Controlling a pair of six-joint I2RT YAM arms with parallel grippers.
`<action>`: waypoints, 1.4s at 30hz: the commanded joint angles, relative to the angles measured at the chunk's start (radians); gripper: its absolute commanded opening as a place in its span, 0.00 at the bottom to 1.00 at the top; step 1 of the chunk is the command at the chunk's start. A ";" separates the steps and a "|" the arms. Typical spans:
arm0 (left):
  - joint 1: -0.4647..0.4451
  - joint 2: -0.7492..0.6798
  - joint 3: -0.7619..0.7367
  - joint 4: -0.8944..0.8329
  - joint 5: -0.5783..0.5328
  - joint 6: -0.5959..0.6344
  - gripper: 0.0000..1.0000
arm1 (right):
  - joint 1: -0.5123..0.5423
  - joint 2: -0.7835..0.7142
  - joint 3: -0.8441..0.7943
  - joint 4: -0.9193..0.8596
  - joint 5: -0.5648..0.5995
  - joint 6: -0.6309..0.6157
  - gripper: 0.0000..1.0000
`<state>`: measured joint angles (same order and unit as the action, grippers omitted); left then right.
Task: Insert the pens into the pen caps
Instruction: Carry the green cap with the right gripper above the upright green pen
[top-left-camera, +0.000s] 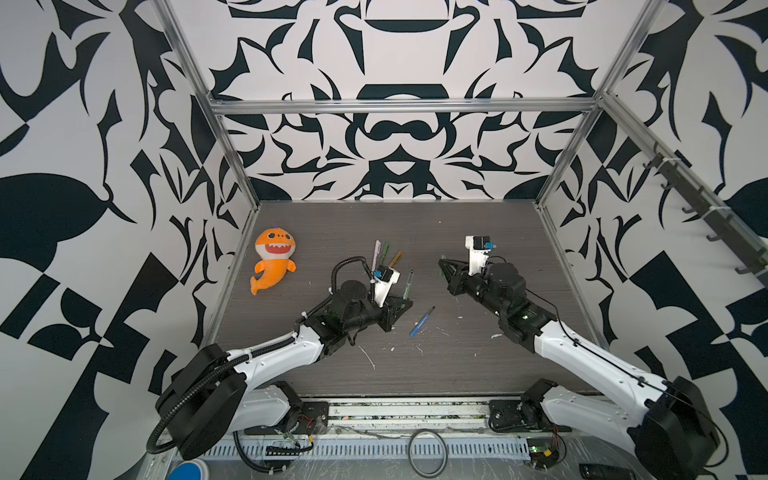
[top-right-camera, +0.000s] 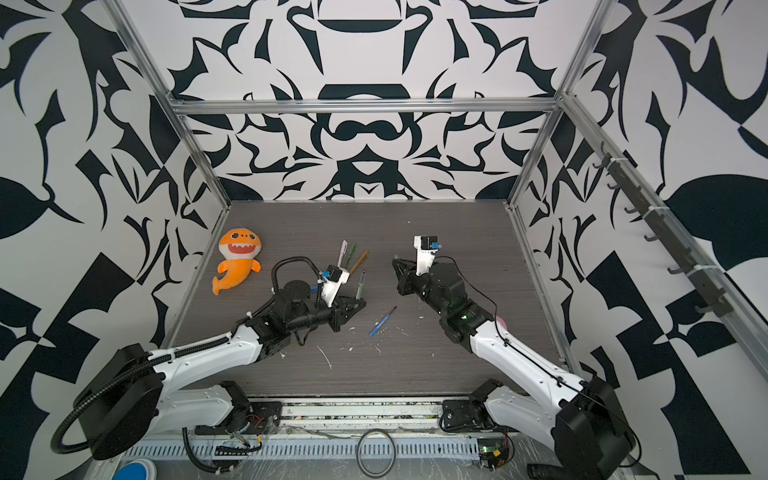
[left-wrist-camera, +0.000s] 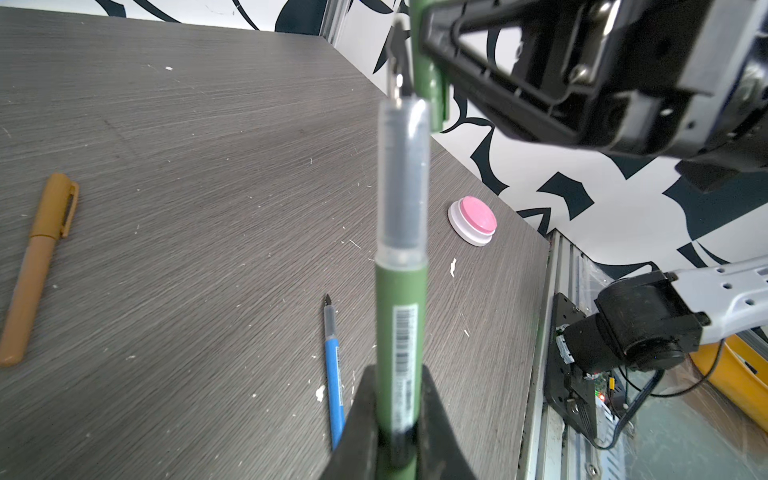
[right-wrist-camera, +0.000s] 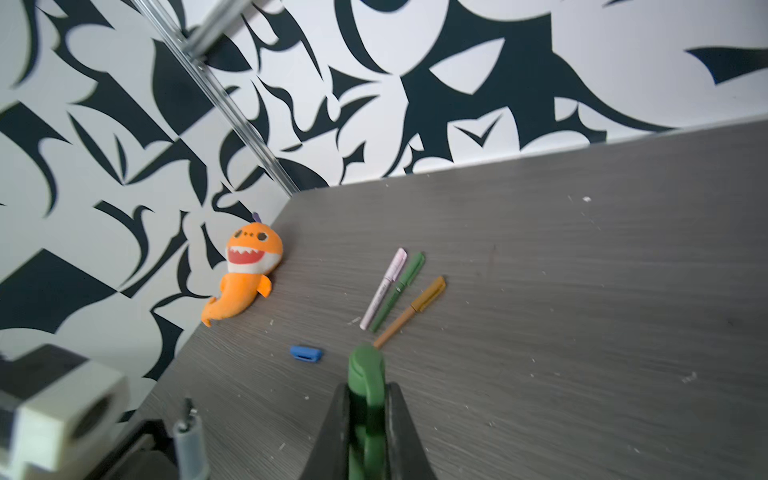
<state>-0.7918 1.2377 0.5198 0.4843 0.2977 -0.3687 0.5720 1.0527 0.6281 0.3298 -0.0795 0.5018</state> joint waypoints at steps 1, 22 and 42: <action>-0.001 0.002 0.005 0.040 0.015 -0.017 0.06 | 0.005 -0.012 0.052 0.190 -0.072 0.046 0.10; -0.001 -0.056 -0.006 0.027 0.035 0.009 0.06 | 0.085 0.105 0.113 0.351 -0.143 0.161 0.09; -0.001 -0.069 -0.011 0.037 0.030 0.017 0.06 | 0.086 0.122 0.084 0.316 -0.168 0.187 0.07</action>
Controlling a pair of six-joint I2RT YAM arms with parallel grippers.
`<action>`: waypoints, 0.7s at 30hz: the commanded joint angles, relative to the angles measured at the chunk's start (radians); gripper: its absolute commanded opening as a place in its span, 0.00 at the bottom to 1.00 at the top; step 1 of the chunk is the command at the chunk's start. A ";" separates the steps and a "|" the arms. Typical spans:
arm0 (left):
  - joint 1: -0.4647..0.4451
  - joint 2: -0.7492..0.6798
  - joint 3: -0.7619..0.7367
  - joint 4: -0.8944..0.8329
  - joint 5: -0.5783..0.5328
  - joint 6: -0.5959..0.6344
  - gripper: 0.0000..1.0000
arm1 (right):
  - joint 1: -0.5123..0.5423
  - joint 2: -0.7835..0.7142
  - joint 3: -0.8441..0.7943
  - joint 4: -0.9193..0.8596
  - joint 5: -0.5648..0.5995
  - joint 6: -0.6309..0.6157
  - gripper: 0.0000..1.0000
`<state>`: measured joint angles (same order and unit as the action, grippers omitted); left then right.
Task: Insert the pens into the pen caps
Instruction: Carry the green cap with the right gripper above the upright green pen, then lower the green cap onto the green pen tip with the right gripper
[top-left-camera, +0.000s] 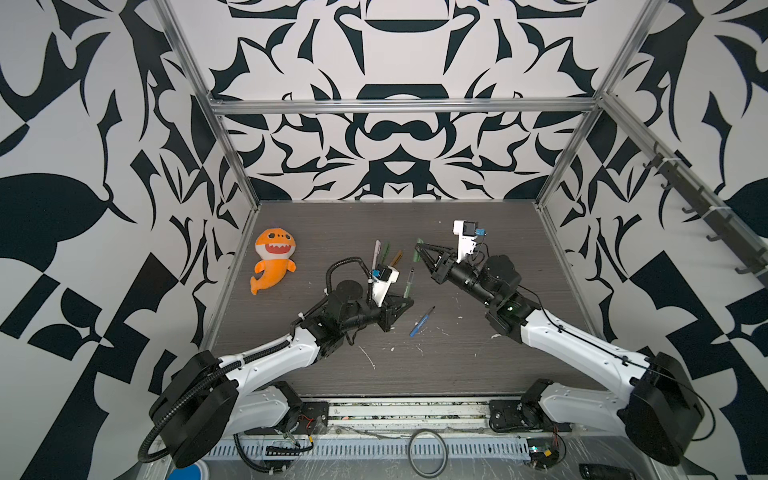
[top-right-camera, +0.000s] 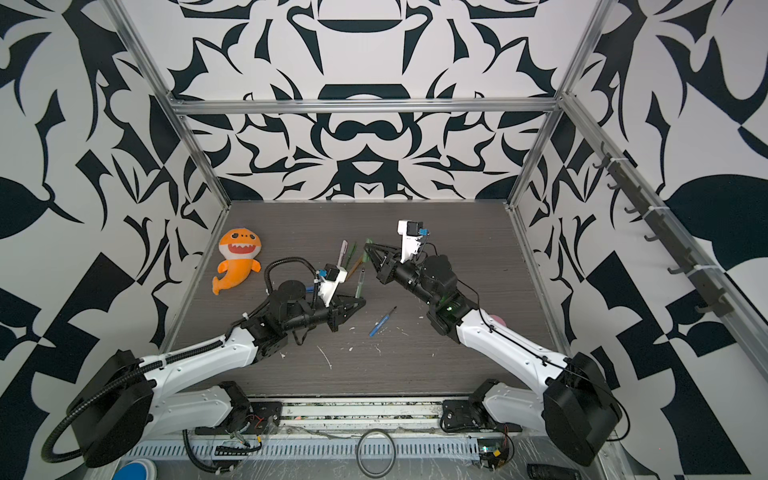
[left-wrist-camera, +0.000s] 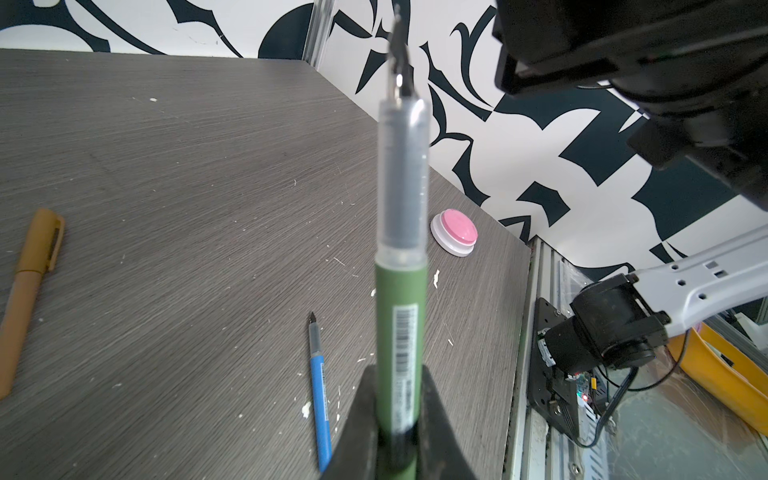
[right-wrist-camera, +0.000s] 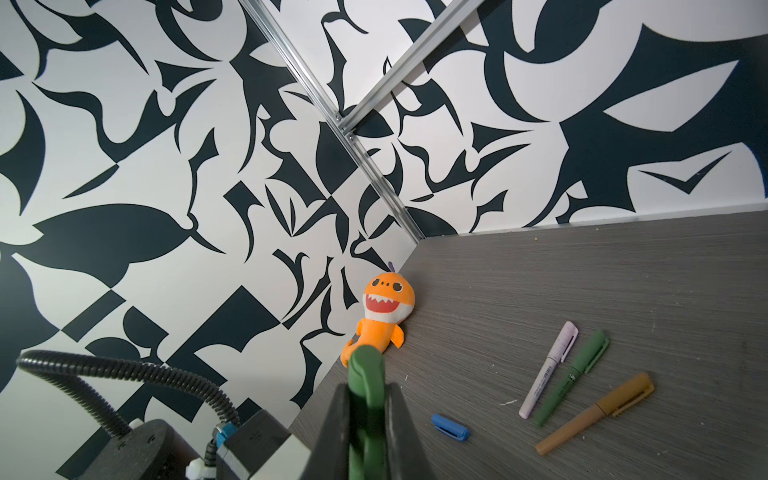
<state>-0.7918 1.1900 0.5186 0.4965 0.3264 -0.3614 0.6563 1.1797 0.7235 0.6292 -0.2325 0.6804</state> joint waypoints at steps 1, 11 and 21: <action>-0.001 -0.022 -0.011 0.025 0.000 0.011 0.07 | 0.002 -0.005 -0.013 0.017 -0.016 0.010 0.08; -0.001 -0.017 -0.009 0.019 -0.006 0.011 0.07 | 0.002 -0.006 -0.024 0.005 -0.039 0.014 0.06; -0.002 -0.008 -0.010 0.049 -0.018 -0.004 0.07 | 0.003 0.020 -0.058 0.039 -0.063 0.065 0.05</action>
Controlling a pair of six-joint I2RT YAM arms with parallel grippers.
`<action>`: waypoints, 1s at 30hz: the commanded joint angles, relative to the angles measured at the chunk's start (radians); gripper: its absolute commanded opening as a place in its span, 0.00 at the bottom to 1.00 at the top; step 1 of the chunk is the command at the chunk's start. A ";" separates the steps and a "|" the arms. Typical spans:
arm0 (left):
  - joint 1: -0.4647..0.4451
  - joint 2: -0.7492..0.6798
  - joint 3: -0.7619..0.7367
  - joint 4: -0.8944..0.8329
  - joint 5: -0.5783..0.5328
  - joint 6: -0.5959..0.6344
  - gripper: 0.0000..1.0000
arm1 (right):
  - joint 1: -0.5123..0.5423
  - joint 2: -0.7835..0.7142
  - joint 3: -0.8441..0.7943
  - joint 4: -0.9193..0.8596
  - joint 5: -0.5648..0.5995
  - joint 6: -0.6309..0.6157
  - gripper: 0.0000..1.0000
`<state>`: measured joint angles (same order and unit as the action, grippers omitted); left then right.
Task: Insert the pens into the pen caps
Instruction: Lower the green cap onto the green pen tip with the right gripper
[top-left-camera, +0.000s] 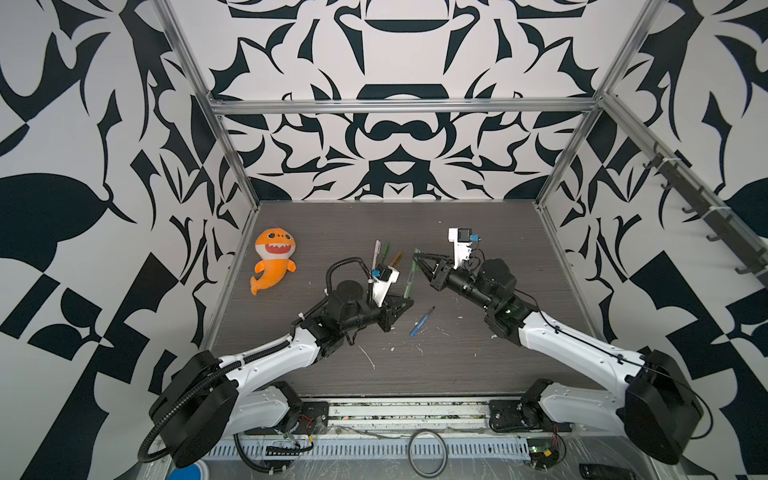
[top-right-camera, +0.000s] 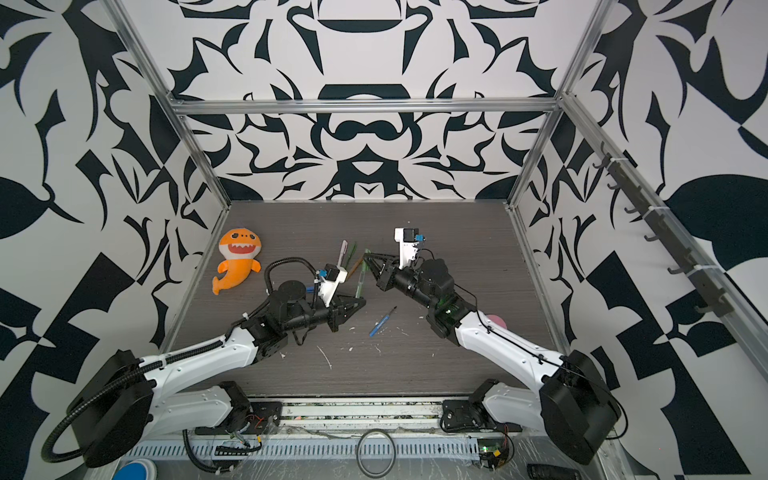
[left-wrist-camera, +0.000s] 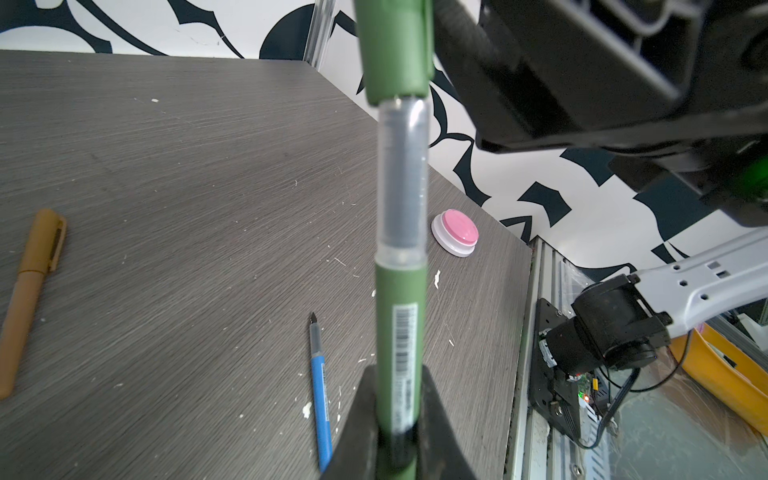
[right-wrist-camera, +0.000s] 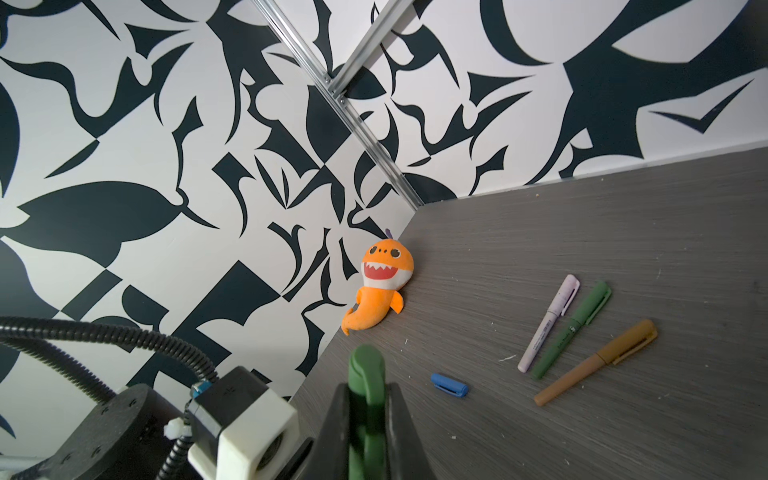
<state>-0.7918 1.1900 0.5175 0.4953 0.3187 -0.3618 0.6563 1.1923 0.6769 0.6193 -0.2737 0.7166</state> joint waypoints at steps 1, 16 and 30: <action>-0.001 -0.005 -0.008 0.054 -0.010 -0.006 0.06 | 0.005 0.011 -0.017 0.056 -0.022 0.033 0.05; -0.002 -0.008 -0.021 0.161 -0.083 -0.063 0.06 | 0.016 0.023 -0.071 0.084 -0.056 0.014 0.06; -0.001 0.002 0.007 0.159 -0.075 -0.073 0.06 | 0.035 0.018 -0.071 0.038 -0.132 -0.050 0.06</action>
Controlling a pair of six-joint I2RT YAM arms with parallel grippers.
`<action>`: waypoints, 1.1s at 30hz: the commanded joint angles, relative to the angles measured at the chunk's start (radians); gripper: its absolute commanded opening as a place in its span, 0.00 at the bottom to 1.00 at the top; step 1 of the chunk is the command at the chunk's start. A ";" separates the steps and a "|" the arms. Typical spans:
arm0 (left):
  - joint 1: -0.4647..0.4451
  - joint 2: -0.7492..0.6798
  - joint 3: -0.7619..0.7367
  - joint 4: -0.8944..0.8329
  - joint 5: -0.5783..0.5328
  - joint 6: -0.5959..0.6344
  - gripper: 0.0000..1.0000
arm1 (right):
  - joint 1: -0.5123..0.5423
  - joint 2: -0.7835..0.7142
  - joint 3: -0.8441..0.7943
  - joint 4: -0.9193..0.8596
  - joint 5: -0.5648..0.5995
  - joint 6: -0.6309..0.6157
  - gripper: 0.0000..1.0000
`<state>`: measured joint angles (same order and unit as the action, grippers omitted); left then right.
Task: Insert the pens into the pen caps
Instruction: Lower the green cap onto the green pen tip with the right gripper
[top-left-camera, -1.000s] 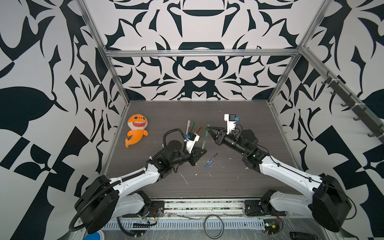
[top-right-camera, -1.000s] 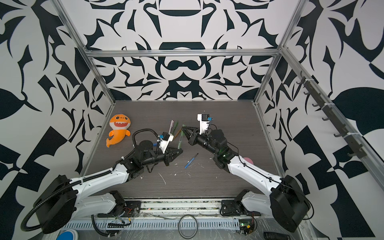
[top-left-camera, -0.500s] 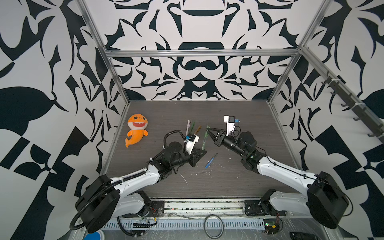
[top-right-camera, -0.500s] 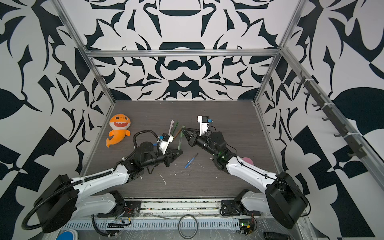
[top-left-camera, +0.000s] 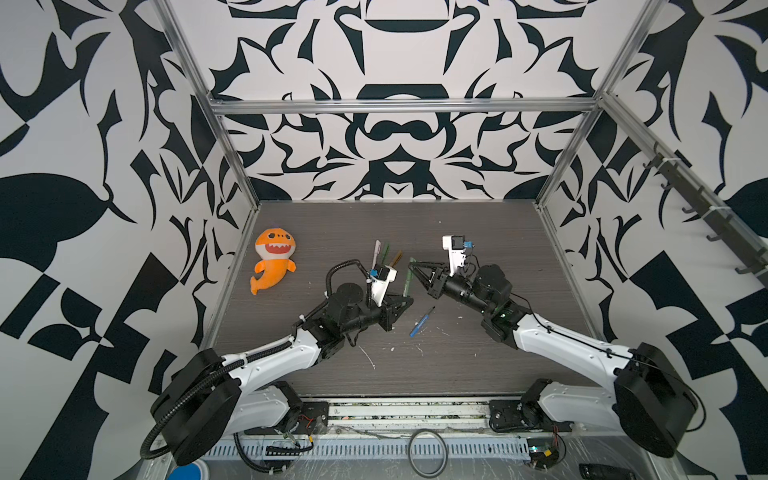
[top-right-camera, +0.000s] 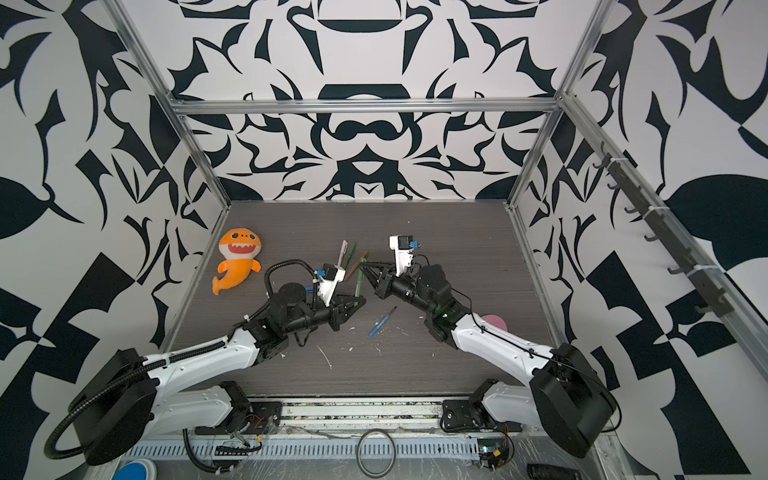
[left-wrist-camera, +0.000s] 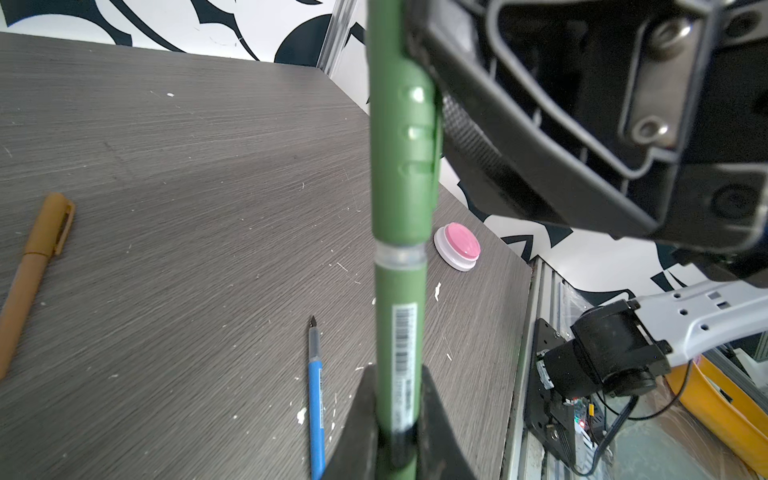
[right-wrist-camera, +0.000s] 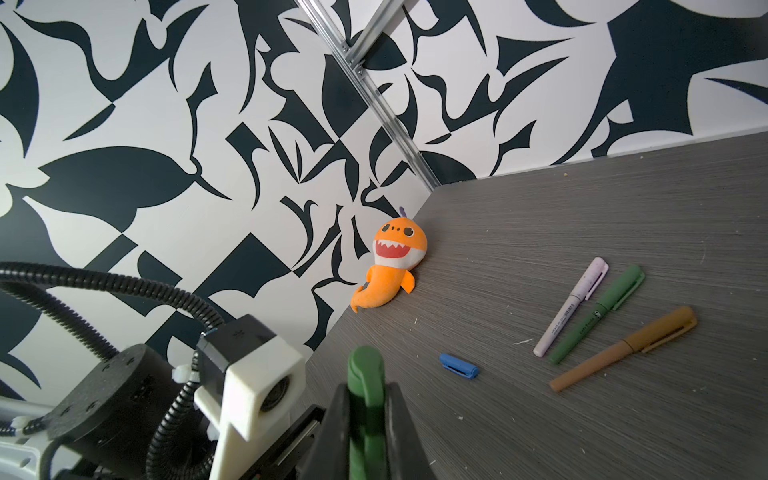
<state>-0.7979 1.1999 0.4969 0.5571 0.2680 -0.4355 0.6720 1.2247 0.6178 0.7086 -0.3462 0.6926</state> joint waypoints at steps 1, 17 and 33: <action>0.005 -0.011 0.030 0.098 -0.030 0.000 0.06 | 0.023 -0.017 -0.012 -0.064 -0.060 -0.038 0.07; 0.015 0.066 -0.005 0.214 -0.042 0.103 0.06 | 0.032 -0.123 0.061 -0.226 -0.003 -0.074 0.30; 0.016 0.093 -0.085 0.281 0.001 0.154 0.05 | 0.022 -0.143 0.473 -0.868 0.212 -0.270 0.36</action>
<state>-0.7856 1.3041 0.4183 0.7891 0.2447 -0.3058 0.7002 1.0439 0.9886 0.0078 -0.1764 0.4923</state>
